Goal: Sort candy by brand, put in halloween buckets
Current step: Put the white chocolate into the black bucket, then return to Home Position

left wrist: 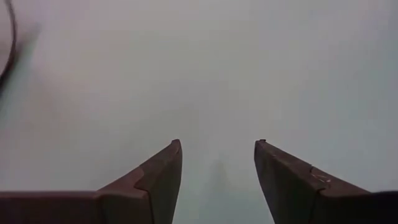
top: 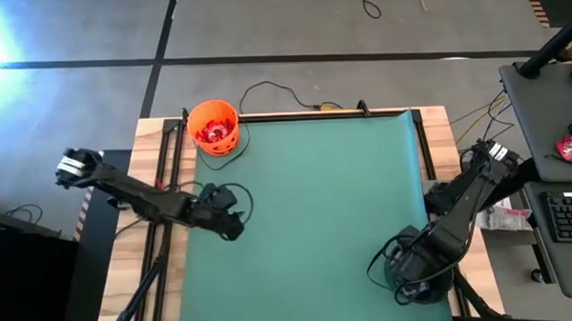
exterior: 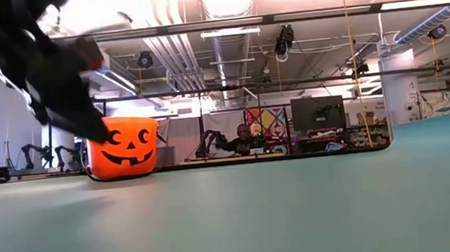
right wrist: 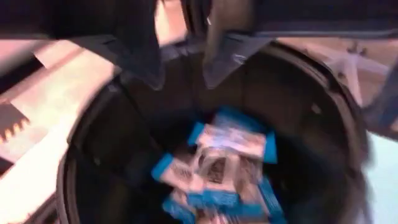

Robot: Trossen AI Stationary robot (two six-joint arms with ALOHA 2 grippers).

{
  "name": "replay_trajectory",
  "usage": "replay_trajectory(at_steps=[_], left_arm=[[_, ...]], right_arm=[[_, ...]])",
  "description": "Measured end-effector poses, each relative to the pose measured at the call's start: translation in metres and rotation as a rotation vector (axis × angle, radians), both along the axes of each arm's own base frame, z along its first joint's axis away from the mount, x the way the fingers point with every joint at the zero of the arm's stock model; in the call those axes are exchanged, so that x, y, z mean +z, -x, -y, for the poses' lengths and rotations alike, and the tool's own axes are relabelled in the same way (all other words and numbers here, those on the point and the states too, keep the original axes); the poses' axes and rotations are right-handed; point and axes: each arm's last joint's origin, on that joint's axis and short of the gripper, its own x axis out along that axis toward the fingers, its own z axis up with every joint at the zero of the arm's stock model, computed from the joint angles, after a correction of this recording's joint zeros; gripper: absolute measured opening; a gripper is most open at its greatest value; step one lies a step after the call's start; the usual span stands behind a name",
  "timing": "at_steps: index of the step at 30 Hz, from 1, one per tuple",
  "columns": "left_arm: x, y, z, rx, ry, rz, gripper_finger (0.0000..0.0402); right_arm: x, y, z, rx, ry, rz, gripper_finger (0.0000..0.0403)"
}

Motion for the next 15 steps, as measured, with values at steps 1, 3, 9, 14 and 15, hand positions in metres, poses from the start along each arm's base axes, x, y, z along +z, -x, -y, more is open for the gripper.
replay_trajectory(at_steps=[1,3,9,14,15], left_arm=[[-0.007,-0.002,0.0,0.01,-0.012,-0.038,0.0183],[-0.023,-0.006,0.0,0.023,-0.029,-0.114,0.0181],[-0.052,-0.008,0.007,0.021,0.076,-0.288,0.0172],[-0.05,0.007,0.013,0.067,0.11,-0.371,0.0166],[-0.049,0.011,0.013,0.09,0.124,-0.381,0.0166]], right_arm=[[0.001,0.001,0.0,0.016,-0.023,-0.015,0.0127],[0.007,0.001,-0.001,0.026,-0.046,-0.023,0.016],[0.05,0.0,0.008,-0.005,0.02,0.198,0.0227],[0.077,-0.012,0.032,-0.107,0.149,0.464,0.0238],[0.079,-0.016,0.039,-0.124,0.159,0.475,0.0236]])
